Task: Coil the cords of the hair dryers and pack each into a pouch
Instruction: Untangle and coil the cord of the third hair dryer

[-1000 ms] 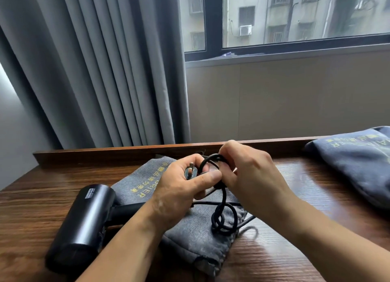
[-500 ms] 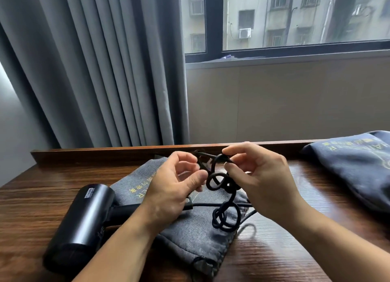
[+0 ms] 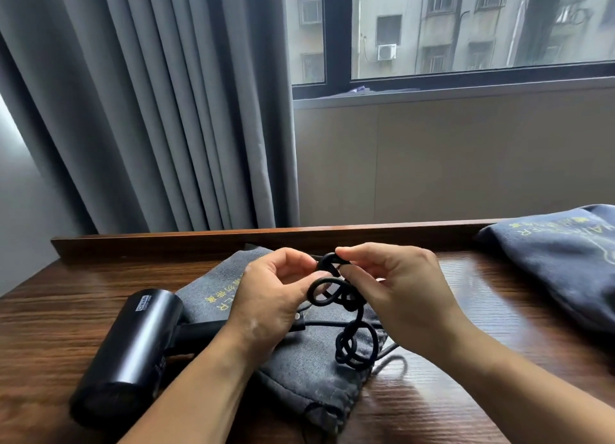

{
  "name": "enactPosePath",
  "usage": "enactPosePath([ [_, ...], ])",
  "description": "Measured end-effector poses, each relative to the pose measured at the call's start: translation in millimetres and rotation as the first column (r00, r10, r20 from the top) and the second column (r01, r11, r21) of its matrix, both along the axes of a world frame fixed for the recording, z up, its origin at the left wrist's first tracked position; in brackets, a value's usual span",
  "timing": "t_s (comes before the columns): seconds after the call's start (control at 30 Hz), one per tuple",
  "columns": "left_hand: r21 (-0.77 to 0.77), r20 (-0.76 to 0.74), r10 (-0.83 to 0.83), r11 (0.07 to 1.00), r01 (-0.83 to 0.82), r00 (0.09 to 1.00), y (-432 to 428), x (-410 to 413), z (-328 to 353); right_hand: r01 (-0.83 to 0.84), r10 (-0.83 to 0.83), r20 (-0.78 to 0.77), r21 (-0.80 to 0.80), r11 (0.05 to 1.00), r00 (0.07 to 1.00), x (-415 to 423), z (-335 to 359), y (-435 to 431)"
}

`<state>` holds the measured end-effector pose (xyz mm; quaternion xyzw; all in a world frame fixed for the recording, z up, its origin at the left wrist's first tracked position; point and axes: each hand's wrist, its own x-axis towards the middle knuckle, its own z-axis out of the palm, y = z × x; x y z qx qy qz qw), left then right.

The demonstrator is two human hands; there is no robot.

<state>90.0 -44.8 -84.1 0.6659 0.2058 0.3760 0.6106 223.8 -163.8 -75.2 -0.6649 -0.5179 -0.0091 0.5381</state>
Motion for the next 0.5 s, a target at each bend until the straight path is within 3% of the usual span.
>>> enactPosePath([
  [0.5,0.161,-0.122,-0.031,0.986,0.051,0.992,7.7,-5.1,7.0,0.062,-0.042,0.266,-0.065,0.996,0.963,7.3,5.1,-0.9],
])
